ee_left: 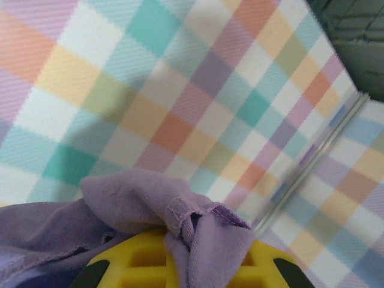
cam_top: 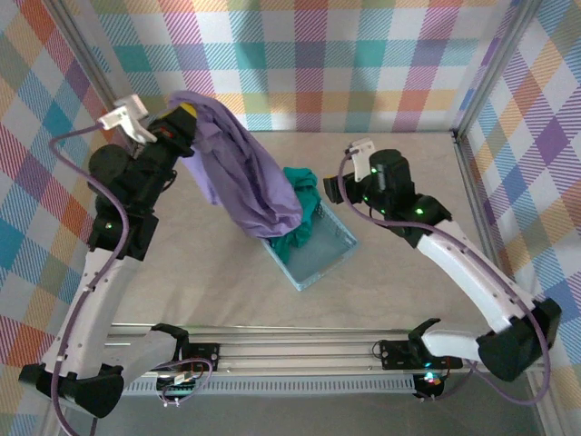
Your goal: Fold the inside-out t-shirt
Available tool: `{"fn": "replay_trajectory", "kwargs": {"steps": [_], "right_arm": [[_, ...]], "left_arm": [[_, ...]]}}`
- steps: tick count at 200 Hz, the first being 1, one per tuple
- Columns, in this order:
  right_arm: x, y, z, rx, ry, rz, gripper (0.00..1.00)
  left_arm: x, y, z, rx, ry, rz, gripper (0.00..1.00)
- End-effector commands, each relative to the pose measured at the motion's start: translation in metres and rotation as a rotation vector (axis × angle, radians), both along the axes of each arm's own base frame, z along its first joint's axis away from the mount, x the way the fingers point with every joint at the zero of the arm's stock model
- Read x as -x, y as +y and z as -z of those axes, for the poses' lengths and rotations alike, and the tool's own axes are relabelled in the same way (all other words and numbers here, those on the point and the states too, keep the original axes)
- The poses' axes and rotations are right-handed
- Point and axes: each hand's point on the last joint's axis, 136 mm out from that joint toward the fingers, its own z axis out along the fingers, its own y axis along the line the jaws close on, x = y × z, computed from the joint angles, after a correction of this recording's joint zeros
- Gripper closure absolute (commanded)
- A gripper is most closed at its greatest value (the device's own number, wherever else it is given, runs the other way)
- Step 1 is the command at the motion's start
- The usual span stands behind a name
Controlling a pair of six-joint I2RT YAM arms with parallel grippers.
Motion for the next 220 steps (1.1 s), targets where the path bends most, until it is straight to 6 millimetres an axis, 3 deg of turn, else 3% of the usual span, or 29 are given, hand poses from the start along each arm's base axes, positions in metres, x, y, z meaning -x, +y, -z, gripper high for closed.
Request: {"fn": "replay_trajectory", "kwargs": {"steps": [1, 38, 72, 86, 119, 149, 182, 192, 220], "right_arm": [[-0.012, 0.003, 0.051, 0.071, 0.127, -0.022, 0.12], [-0.031, 0.019, 0.131, 0.104, 0.354, -0.066, 0.11], [-0.037, 0.013, 0.202, 0.218, 0.522, -0.033, 0.15], [-0.043, 0.006, 0.219, 0.225, 0.556, -0.011, 0.26], [-0.065, -0.019, 0.225, 0.158, 0.576, 0.058, 0.61], [-0.089, -0.078, 0.215, 0.099, 0.576, 0.203, 0.82], [-0.114, -0.153, 0.209, 0.126, 0.555, 0.344, 0.88], [-0.121, -0.174, 0.211, 0.173, 0.548, 0.376, 0.90], [-0.136, -0.231, 0.213, 0.319, 0.546, 0.447, 0.94]], "left_arm": [[0.003, 0.017, -0.025, -0.038, -0.049, -0.093, 1.00], [0.006, 0.026, -0.045, -0.057, -0.039, -0.148, 1.00], [0.028, 0.082, -0.076, -0.102, -0.043, -0.465, 1.00], [0.040, 0.100, -0.090, -0.104, -0.067, -0.562, 1.00], [0.050, 0.117, -0.110, -0.123, -0.096, -0.673, 1.00], [0.029, 0.116, -0.103, -0.169, -0.048, -0.687, 1.00], [-0.025, 0.094, -0.067, -0.232, 0.061, -0.604, 1.00], [-0.043, 0.085, -0.045, -0.261, 0.126, -0.562, 1.00], [-0.074, 0.064, -0.006, -0.274, 0.211, -0.461, 1.00]]}}
